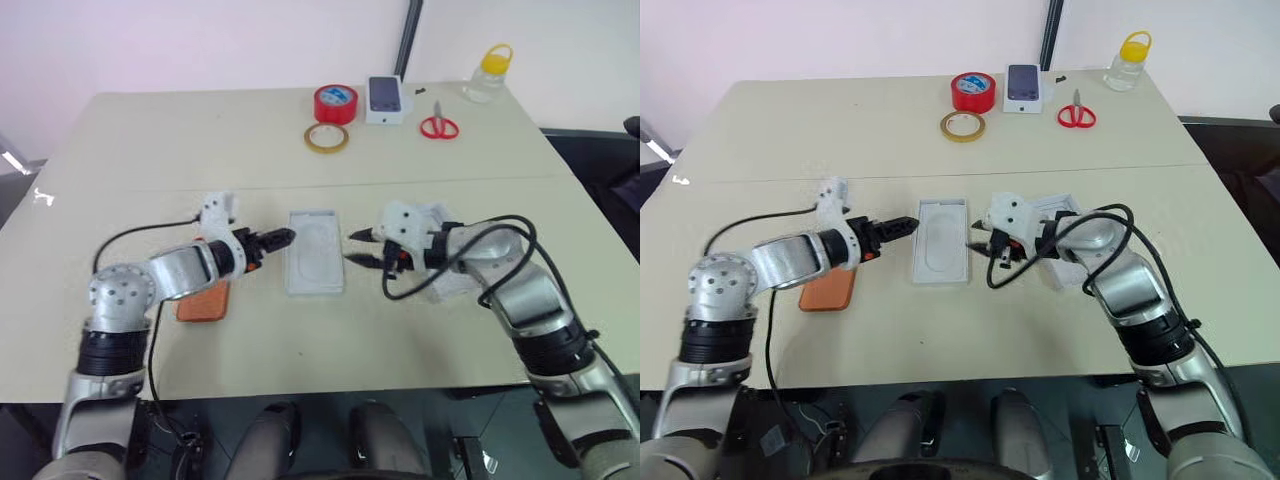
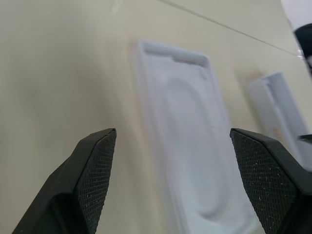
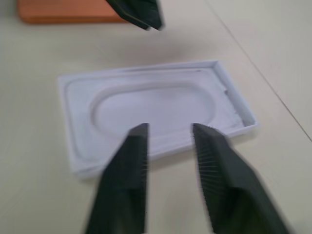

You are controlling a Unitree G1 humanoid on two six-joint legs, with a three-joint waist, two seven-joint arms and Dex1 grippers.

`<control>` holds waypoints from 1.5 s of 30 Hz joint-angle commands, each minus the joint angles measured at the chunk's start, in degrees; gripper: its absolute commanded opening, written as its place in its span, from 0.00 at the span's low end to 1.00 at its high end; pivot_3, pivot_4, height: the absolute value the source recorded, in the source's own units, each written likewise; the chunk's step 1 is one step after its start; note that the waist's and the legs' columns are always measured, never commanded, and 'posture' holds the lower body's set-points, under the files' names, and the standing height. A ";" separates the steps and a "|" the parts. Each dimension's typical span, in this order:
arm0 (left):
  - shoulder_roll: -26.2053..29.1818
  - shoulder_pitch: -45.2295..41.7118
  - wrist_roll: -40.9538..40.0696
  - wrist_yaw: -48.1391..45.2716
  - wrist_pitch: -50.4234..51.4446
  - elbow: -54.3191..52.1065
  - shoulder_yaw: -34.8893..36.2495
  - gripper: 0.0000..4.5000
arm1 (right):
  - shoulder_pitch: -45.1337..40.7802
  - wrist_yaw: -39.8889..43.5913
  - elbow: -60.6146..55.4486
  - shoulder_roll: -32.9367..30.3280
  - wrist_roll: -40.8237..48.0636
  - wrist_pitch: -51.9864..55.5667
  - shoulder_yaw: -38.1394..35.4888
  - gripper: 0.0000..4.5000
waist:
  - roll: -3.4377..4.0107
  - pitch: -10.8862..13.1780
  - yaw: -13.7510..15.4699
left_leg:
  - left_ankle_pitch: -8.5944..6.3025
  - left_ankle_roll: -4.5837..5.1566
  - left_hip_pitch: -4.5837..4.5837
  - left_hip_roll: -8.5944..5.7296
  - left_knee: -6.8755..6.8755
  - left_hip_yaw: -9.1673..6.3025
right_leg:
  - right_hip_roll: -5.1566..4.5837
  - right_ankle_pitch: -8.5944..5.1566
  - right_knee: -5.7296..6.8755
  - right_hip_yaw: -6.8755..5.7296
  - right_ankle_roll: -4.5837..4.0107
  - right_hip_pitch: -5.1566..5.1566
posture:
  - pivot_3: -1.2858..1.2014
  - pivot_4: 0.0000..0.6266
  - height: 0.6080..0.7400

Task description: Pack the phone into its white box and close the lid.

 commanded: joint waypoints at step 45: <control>8.15 21.81 32.61 -45.69 -12.70 -11.60 8.24 0.88 | -11.60 -11.13 15.63 18.78 -12.04 -4.02 7.38 0.01 | 0.13 0.08 -0.41 | 0.00 0.00 -0.01 0.03 -0.18 -0.01 | 0.03 0.01 -0.04 0.00 -0.03 -0.10 | 0.52 0.24 1.00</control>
